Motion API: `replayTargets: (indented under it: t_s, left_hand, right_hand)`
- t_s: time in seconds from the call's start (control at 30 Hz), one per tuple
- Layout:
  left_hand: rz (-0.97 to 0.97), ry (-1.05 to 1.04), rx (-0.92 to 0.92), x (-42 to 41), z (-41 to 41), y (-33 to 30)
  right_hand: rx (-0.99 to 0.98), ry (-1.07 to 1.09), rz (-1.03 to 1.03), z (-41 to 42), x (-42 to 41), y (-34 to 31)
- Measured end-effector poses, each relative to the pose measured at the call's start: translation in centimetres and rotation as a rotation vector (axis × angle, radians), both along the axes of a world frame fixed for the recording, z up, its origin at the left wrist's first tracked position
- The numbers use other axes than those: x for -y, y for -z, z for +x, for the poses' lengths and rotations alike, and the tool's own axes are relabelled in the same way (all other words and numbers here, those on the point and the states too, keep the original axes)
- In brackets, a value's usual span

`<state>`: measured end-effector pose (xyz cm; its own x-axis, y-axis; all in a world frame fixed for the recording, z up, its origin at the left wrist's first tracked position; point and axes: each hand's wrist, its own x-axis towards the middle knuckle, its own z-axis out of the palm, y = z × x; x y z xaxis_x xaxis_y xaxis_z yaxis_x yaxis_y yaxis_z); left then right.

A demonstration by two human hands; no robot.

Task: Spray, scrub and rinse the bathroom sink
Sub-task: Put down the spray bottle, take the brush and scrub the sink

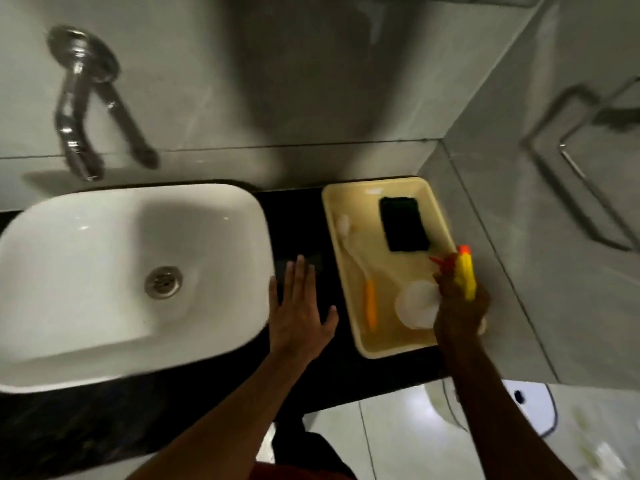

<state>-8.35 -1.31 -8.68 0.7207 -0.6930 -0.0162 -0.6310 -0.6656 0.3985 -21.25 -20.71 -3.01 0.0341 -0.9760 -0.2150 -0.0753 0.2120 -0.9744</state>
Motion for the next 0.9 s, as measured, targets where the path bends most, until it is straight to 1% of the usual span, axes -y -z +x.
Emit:
replayTargets:
  t_s: [0.07, 0.13, 0.17, 0.27, 0.3, 0.33, 0.4, 0.43, 0.47, 0.5, 0.57, 0.6, 0.63, 0.7, 0.77, 0.83, 0.9]
  left_hand:
    - [0.113, 0.090, -0.001, 2.5, -1.9, 1.1]
    - [0.207, 0.167, -0.015, 3.8, -3.3, 2.4]
    - [0.238, 0.191, -0.031, 4.1, -3.7, 3.0]
    - [0.327, 0.236, -0.050, 5.0, -4.4, 4.5]
    - [0.351, 0.241, -0.043, 5.0, -4.5, 4.8]
    - [0.365, 0.241, -0.037, 5.0, -4.6, 4.9]
    - [0.376, 0.238, -0.047, 4.8, -4.6, 5.0]
    - [0.369, 0.232, -0.050, 4.7, -4.6, 5.1]
    - [0.365, 0.225, -0.050, 4.7, -4.6, 5.3]
    - [0.366, 0.221, -0.043, 4.7, -4.6, 5.4]
    - [0.377, 0.223, -0.025, 4.8, -4.5, 5.7]
    - [0.384, 0.223, -0.026, 4.8, -4.6, 5.8]
    - [0.385, 0.218, -0.030, 4.8, -4.7, 5.9]
    - [0.380, 0.210, -0.019, 4.9, -4.7, 5.9]
    - [0.372, 0.208, -0.033, 4.9, -4.7, 5.7]
    - [0.370, 0.207, -0.040, 4.9, -4.6, 5.7]
    - [0.379, 0.214, -0.044, 4.9, -4.5, 5.8]
  right_hand:
    - [-0.092, -0.028, 0.055, -0.8, 2.5, 2.4]
    - [-0.216, -0.069, 0.021, -1.7, 4.0, 4.2]
    - [-0.240, -0.093, -0.009, -1.9, 4.4, 4.7]
    - [-0.166, -0.203, -0.148, -2.7, 5.3, 5.6]
    - [-0.140, -0.191, -0.188, -3.0, 5.0, 5.9]
    - [-0.133, -0.135, -0.194, -3.3, 4.3, 6.2]
    - [-0.156, 0.049, -0.103, -4.1, 1.3, 7.2]
    - [-0.211, 0.104, -0.063, -4.4, -0.7, 7.8]
    - [-0.300, 0.079, -0.057, -4.3, -2.5, 8.3]
    - [-0.406, -0.055, -0.079, -3.9, -3.7, 8.7]
    - [-0.650, -0.466, -0.133, -2.1, -4.1, 10.0]
    - [-0.770, -0.627, -0.156, -0.9, -3.6, 10.5]
    - [-0.876, -0.722, -0.170, 0.3, -2.9, 10.8]
    - [-1.023, -0.762, -0.182, 2.3, -1.6, 11.2]
    - [-1.099, -0.763, -0.183, 3.5, -0.9, 11.8]
    - [-1.098, -0.733, -0.163, 4.1, -0.7, 11.9]
    - [-1.010, -0.633, -0.118, 4.7, -0.7, 11.6]
